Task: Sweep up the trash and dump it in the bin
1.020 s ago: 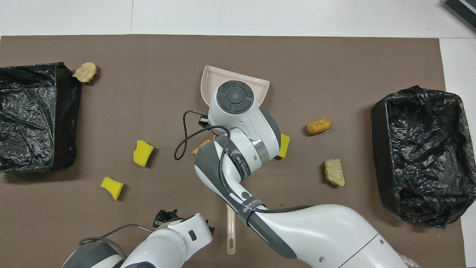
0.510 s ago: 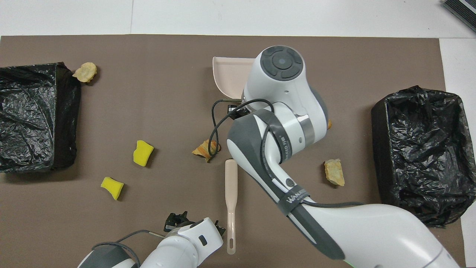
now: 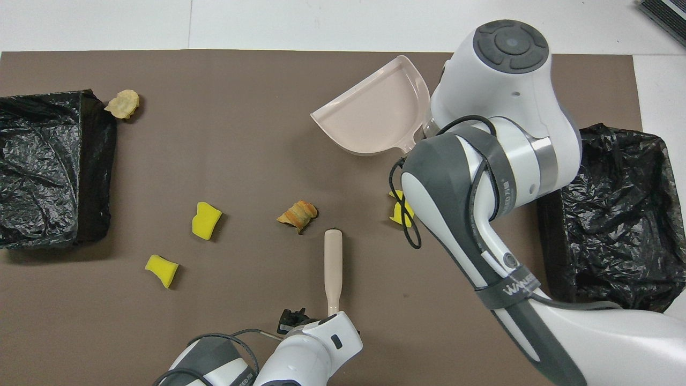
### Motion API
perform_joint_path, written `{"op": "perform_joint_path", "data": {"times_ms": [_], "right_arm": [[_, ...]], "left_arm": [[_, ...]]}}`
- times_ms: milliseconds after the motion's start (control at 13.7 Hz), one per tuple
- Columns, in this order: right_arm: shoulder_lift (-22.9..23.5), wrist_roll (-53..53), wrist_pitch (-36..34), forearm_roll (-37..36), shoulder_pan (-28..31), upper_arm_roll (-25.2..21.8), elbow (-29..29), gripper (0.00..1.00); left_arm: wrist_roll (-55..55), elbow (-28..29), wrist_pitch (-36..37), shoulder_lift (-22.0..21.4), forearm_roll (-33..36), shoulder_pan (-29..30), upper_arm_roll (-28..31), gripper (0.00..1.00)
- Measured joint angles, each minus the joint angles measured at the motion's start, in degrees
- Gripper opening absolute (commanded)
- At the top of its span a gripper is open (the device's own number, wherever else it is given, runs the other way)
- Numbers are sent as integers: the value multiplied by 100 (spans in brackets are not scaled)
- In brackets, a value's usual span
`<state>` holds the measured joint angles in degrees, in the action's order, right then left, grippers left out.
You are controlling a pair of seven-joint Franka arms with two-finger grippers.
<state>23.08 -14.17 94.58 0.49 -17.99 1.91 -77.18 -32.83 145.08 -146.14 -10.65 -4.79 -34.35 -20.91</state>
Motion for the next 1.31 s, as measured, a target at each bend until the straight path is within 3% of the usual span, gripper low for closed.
{"op": "perform_joint_path", "data": {"times_ms": [219,291,364,437,656,729,801,1311], "right_arm": [[1,-1929,128,-86,334,-7,-57,0],[1,-2406,194,-154,405,-10,-81,0],[2,-2902,253,-341,434,-10,-97,0],[2,-3464,266,-592,428,-6,-101,0],[-4,-4367,286,-859,399,20,-191,0],[-8,-4431,367,-872,381,33,-266,0],[-9,-4451,500,-875,347,40,-370,0],[-18,-4429,969,-882,142,36,-813,0]], "left_arm": [[-234,-17,-32,41,0,-4,-97,100],[-285,-26,-33,59,0,-11,-129,96],[-339,-33,-33,91,0,-20,-149,83],[-428,-41,-33,131,0,-32,-158,77],[-558,-99,-34,219,0,-58,-158,67],[-563,-113,-34,230,0,-63,-159,47],[-568,-125,-33,234,0,-67,-161,0],[-558,-146,76,251,2,-78,-145,0]]}}
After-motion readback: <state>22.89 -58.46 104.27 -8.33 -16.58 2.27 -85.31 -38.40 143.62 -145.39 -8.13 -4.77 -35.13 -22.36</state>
